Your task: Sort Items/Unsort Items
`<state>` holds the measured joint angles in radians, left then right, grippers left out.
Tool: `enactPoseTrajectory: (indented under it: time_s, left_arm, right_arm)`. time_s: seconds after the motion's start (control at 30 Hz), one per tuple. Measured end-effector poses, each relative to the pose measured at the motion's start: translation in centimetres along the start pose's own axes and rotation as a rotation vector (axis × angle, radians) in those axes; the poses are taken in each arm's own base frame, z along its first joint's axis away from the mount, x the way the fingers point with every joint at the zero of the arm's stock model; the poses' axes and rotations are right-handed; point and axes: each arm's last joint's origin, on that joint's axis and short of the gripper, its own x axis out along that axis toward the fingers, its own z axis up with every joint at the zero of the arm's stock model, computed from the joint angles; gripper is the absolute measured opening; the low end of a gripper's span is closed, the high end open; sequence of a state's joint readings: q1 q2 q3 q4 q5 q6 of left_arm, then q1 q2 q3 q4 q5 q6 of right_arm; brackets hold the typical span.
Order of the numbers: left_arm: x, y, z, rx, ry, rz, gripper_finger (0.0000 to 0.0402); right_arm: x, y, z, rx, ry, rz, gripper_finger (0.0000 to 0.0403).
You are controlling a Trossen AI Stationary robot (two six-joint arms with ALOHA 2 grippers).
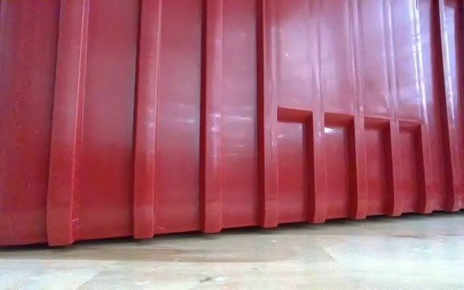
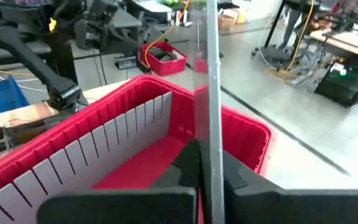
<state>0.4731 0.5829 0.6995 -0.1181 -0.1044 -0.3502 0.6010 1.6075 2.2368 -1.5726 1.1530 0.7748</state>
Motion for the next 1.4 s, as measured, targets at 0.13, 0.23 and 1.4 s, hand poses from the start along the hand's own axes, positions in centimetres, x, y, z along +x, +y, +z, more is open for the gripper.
enactPoseTrajectory:
  time_s: [0.13, 0.23, 1.4]
  left_arm:
    - [-0.5, 0.4, -0.6, -0.008, 0.065, 0.051, 0.0094]
    - [0.6, 0.4, -2.0, -0.063, 0.185, 0.059, 0.0094]
    - [16.4, -4.3, -11.2, -0.307, -0.136, -0.049, 0.0001]
  right_arm:
    - [-0.1, -1.5, 0.7, -0.001, -0.067, -0.073, 0.0000]
    - [0.2, -2.0, 0.9, 0.009, -0.093, -0.120, 0.0000]
    - [1.1, 8.2, 0.6, 0.238, -0.329, -0.216, 0.0000]
